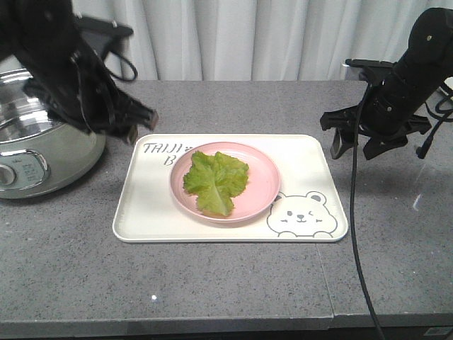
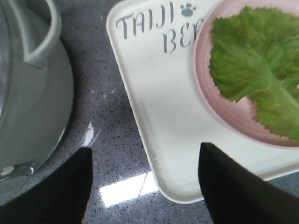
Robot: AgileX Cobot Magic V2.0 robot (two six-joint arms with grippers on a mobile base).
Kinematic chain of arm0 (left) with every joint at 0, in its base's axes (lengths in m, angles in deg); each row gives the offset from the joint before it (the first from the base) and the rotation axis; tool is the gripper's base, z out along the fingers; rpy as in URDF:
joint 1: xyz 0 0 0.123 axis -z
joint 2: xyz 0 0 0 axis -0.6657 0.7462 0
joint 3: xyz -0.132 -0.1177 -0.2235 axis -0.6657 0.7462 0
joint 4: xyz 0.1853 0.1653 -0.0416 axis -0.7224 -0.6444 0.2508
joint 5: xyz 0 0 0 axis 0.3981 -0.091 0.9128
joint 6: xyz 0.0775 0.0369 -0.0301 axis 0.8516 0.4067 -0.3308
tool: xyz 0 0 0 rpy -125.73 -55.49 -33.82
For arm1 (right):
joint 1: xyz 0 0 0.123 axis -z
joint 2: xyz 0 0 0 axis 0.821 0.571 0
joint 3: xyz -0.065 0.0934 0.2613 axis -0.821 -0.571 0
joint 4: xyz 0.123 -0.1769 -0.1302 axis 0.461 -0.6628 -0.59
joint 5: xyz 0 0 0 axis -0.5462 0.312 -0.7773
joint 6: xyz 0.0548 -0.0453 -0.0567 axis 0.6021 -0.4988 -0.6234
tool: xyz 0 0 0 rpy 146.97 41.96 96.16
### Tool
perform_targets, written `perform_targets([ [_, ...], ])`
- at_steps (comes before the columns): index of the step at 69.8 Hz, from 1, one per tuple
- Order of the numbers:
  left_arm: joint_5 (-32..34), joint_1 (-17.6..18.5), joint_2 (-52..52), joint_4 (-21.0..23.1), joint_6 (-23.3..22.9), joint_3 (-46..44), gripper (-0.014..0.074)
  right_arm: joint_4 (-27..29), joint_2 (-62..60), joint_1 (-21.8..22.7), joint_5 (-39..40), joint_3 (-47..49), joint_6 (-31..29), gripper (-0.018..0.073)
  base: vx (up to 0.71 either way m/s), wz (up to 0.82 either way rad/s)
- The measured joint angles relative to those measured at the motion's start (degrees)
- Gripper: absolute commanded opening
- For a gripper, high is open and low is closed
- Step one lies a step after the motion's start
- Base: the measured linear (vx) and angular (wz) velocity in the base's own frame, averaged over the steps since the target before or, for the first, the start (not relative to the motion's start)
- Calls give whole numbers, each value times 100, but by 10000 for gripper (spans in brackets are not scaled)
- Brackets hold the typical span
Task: Transfer vegetables to tray and serve
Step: 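Lower both grippers onto the tray's side edges and close them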
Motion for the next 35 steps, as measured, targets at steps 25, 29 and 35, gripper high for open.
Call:
perform_targets([
  [25,99,0,334,4,-65,411,457,-27,388,0,-9,0,83,436,0,0],
  [29,124,-21,394,4,-90,411,449,-33,415,0,-3,0,90,436,0,0],
  [35,130,-84,487,61,-101,411,430,-44,446,0,2,0,102,436,0,0],
])
